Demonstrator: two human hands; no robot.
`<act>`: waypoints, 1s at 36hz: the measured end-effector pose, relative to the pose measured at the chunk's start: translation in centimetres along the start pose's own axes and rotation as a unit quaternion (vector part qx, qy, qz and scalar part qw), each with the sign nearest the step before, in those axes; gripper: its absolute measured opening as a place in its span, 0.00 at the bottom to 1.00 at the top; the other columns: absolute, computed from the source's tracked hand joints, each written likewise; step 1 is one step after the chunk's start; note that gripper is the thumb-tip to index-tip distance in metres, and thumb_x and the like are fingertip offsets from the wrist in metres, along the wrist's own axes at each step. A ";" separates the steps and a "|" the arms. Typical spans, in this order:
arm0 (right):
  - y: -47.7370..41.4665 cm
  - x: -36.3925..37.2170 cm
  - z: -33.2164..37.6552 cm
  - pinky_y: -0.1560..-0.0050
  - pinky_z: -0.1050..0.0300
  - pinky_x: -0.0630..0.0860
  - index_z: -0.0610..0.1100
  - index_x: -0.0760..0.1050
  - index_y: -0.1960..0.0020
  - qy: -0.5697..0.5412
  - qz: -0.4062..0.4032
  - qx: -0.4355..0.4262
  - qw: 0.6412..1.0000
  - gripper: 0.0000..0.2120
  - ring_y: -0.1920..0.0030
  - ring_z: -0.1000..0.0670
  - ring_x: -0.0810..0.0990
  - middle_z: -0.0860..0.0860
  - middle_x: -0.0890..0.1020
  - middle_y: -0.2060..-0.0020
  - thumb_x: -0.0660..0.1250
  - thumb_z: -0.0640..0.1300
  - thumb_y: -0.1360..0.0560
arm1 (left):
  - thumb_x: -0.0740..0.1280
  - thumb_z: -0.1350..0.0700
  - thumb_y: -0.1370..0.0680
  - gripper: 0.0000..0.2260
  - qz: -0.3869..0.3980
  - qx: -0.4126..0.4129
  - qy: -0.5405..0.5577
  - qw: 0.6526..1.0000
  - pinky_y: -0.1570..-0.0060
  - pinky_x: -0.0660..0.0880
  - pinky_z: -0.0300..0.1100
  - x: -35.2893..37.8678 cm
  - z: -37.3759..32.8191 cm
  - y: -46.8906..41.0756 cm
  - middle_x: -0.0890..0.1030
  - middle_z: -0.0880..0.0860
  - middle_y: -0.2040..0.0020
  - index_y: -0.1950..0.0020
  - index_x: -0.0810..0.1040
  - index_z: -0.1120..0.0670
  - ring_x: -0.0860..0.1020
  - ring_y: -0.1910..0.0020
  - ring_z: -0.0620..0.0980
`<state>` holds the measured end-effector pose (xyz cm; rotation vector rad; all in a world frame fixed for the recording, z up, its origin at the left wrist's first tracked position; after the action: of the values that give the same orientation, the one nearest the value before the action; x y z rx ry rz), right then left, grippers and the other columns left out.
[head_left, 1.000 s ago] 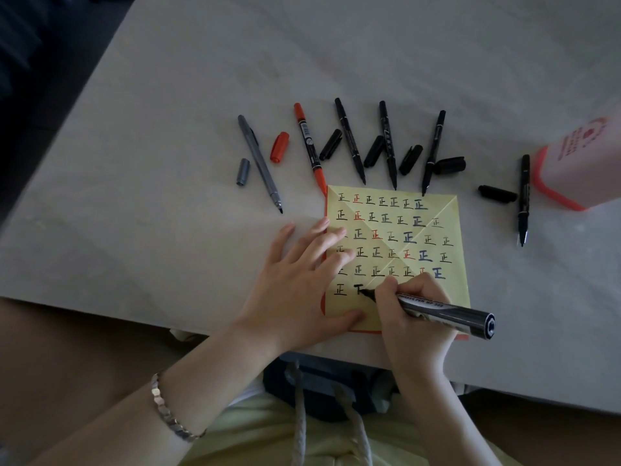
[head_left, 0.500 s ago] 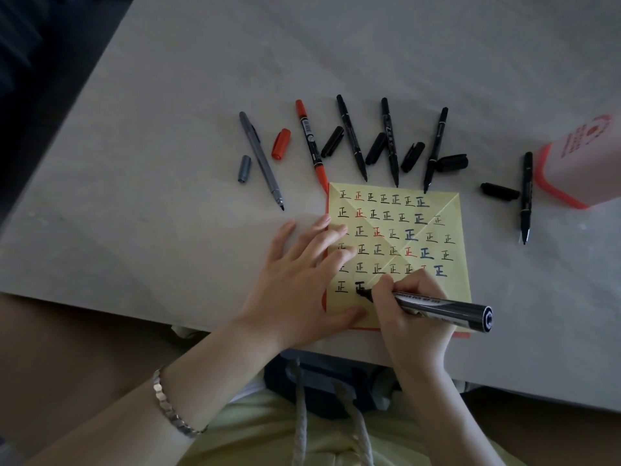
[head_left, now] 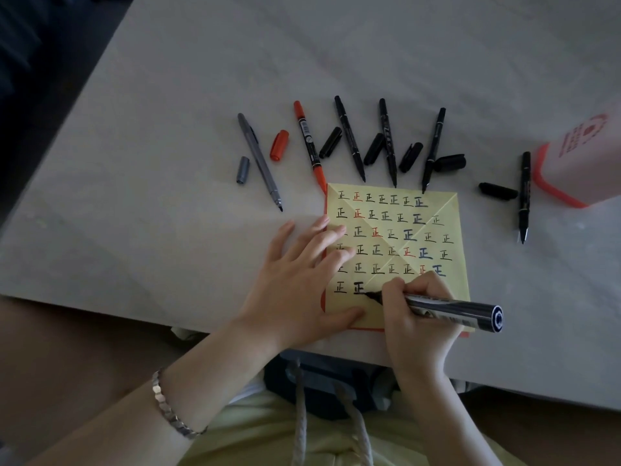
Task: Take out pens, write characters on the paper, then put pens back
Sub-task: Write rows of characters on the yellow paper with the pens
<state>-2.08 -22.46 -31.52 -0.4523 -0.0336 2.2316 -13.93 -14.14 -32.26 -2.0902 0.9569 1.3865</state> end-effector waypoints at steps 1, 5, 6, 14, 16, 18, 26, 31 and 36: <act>0.0 -0.1 0.0 0.75 0.74 0.63 0.45 0.63 0.74 -0.009 -0.008 0.012 1.000 0.13 0.78 0.60 0.68 0.57 0.72 0.79 0.64 0.39 0.35 | 0.60 0.31 0.33 0.32 0.000 0.001 0.000 1.000 0.30 0.44 0.53 0.0 0.0 0.0 0.67 0.50 0.29 0.35 0.69 0.48 0.54 0.27 0.48; -0.4 -0.5 0.4 0.73 0.73 0.65 0.42 0.65 0.72 -0.050 -0.058 0.057 0.995 0.11 0.77 0.60 0.70 0.57 0.73 0.79 0.64 0.36 0.33 | 0.60 0.31 0.33 0.32 0.000 0.003 0.003 1.000 0.29 0.45 0.53 0.1 0.1 0.0 0.66 0.49 0.29 0.35 0.69 0.48 0.53 0.27 0.47; -0.5 -0.6 0.4 0.73 0.73 0.67 0.42 0.66 0.71 -0.066 -0.065 0.075 0.993 0.10 0.76 0.61 0.71 0.57 0.74 0.78 0.64 0.36 0.33 | 0.60 0.31 0.33 0.32 -0.001 0.004 0.006 1.000 0.29 0.45 0.54 0.1 0.1 0.0 0.66 0.49 0.29 0.35 0.69 0.48 0.53 0.27 0.47; -3.1 -2.8 -0.1 0.74 0.64 0.64 0.49 0.69 0.74 -0.113 0.015 0.279 0.953 0.17 0.77 0.56 0.64 0.55 0.68 0.82 0.66 0.50 0.28 | 0.58 0.30 0.32 0.31 -0.007 0.014 0.007 1.000 0.30 0.49 0.56 0.2 0.2 0.0 0.69 0.51 0.31 0.38 0.71 0.48 0.56 0.27 0.50; -4.3 -3.5 -0.1 0.71 0.62 0.66 0.47 0.72 0.70 -0.168 0.052 0.324 0.930 0.14 0.74 0.55 0.66 0.54 0.70 0.78 0.65 0.48 0.27 | 0.59 0.31 0.33 0.30 -0.014 0.021 0.010 1.000 0.30 0.50 0.56 0.2 0.2 0.1 0.70 0.51 0.32 0.39 0.72 0.49 0.58 0.28 0.51; -5.6 -4.1 0.0 0.71 0.65 0.70 0.41 0.75 0.60 -0.254 0.073 0.363 0.894 0.05 0.71 0.55 0.70 0.51 0.74 0.74 0.65 0.43 0.29 | 0.60 0.32 0.33 0.30 -0.019 0.025 0.010 0.999 0.30 0.50 0.56 0.3 0.2 0.2 0.71 0.51 0.32 0.39 0.73 0.50 0.59 0.28 0.51; -13.9 -6.5 1.6 0.70 0.64 0.73 0.44 0.76 0.62 0.090 0.163 0.267 0.946 0.10 0.73 0.55 0.75 0.48 0.80 0.66 0.65 0.49 0.26 | 0.60 0.32 0.33 0.30 -0.029 0.031 0.024 0.999 0.32 0.52 0.58 0.2 0.1 0.2 0.71 0.51 0.33 0.38 0.70 0.49 0.61 0.29 0.51; -18.4 -5.6 2.3 0.69 0.61 0.69 0.40 0.78 0.65 0.285 0.200 0.164 0.923 0.16 0.77 0.53 0.72 0.50 0.77 0.77 0.69 0.53 0.30 | 0.60 0.32 0.33 0.31 -0.027 0.030 0.028 0.999 0.31 0.51 0.57 0.2 0.2 0.2 0.70 0.52 0.32 0.38 0.73 0.51 0.60 0.29 0.50; -19.9 -3.5 1.7 0.74 0.60 0.63 0.37 0.76 0.62 0.409 0.187 0.102 0.887 0.18 0.74 0.50 0.70 0.48 0.73 0.75 0.69 0.53 0.29 | 0.60 0.32 0.33 0.31 -0.032 0.034 0.023 0.999 0.32 0.52 0.57 0.2 0.2 0.2 0.71 0.52 0.32 0.38 0.72 0.50 0.60 0.29 0.51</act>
<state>14.18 -11.97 -25.35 -1.3308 0.7814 2.1910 -14.17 -14.21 -32.47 -2.0923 0.9329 1.2625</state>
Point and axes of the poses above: each hand's wrist, its own y-axis away from the middle knuckle, its own x-axis out of the palm, z = x × y, the point moved 3 cm from there along -y, towards the middle knuckle
